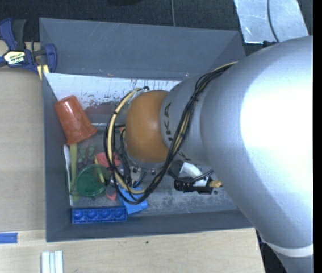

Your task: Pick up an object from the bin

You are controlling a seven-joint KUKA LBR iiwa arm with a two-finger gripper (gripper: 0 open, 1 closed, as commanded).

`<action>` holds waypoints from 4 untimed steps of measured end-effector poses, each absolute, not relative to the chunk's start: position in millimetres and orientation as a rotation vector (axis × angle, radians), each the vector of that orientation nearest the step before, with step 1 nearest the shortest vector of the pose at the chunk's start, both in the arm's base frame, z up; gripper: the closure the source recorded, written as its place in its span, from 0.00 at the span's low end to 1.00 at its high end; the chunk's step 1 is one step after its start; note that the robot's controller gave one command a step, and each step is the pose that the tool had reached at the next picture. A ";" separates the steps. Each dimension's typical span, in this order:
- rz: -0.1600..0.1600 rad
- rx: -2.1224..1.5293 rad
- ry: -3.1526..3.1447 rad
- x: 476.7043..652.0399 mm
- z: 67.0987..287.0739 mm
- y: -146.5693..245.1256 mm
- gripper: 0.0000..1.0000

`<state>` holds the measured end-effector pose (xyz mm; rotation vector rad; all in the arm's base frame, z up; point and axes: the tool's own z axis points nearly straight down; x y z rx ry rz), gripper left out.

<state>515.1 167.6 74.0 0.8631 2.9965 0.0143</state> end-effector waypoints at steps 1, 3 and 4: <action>0.015 0.864 2.996 515.1 74.0 167.6 1.00; 0.004 0.867 3.006 512.2 124.6 165.8 1.00; 0.005 0.864 3.004 513.1 167.1 165.6 1.00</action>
Offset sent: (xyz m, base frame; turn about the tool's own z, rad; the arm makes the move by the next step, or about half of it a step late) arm -0.0002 0.0001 0.0304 0.0005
